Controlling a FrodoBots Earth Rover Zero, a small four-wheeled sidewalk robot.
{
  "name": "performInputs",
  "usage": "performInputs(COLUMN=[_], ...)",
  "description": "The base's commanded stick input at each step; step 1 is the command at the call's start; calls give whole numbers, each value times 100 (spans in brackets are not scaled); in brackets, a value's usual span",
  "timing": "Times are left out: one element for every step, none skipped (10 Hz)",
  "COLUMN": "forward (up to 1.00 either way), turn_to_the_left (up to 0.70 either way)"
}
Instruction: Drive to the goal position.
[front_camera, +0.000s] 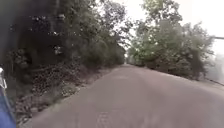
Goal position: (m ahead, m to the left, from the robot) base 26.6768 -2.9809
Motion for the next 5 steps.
performInputs(forward=[70, 70, 70, 70, 70], turn_to_the_left=[-15, -21, -19, -7, -2])
